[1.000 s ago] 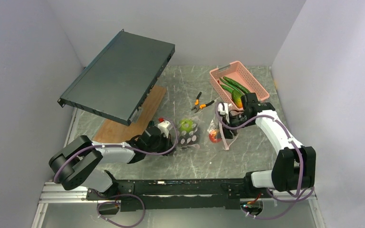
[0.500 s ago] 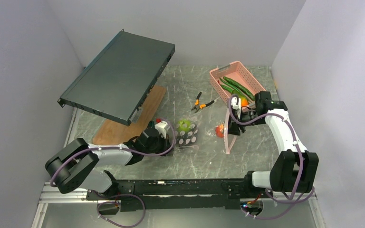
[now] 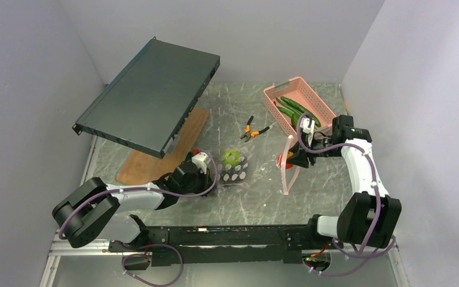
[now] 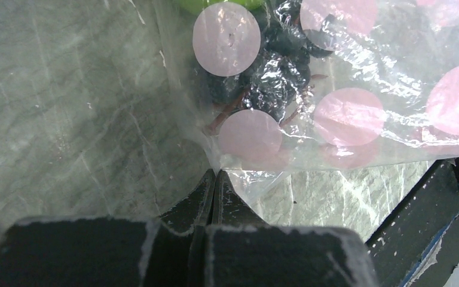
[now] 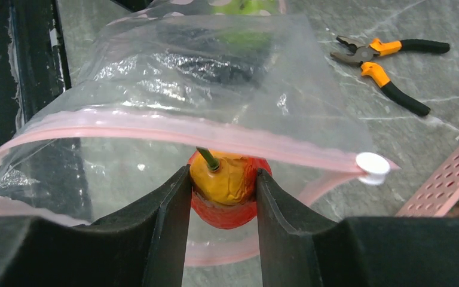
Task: Open the zip-top bag and remove the fake food
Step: Pick up the fake fruit from the zipper food storage bag, then place the fake fruit in the bin, then pick up the fake fruit from the zipper food storage bag.
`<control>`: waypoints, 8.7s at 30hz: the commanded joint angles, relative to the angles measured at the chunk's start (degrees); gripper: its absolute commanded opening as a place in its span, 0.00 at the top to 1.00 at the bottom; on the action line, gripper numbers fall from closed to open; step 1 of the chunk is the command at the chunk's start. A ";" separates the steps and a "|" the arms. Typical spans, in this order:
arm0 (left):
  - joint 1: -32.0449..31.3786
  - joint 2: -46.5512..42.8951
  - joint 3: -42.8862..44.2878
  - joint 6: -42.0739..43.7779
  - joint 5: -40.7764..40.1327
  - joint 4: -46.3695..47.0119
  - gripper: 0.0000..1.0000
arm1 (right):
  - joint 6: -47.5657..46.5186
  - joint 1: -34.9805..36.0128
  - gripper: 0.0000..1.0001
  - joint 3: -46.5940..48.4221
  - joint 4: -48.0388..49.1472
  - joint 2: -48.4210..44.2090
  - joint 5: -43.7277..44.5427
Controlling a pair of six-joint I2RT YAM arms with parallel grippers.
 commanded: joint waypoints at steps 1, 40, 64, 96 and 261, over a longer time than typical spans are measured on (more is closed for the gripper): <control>0.34 -2.25 -1.00 -1.41 -2.37 -0.80 1.00 | 0.01 -2.12 0.99 3.00 -1.19 -0.74 -3.89; 0.60 -2.93 -1.47 -0.89 -2.19 -0.29 1.00 | 14.98 -16.97 1.00 3.30 8.88 -5.16 -6.15; 0.62 -4.92 -2.66 -0.76 -0.05 2.39 1.00 | 64.50 -10.24 1.00 -3.65 62.41 2.75 27.80; 0.54 -10.58 -2.45 -0.26 -0.21 0.06 0.84 | 68.27 -2.48 0.26 12.59 60.82 24.94 48.95; 4.02 21.70 27.56 -7.55 17.77 5.64 0.99 | 5.69 28.52 0.53 -24.10 41.26 -3.99 10.39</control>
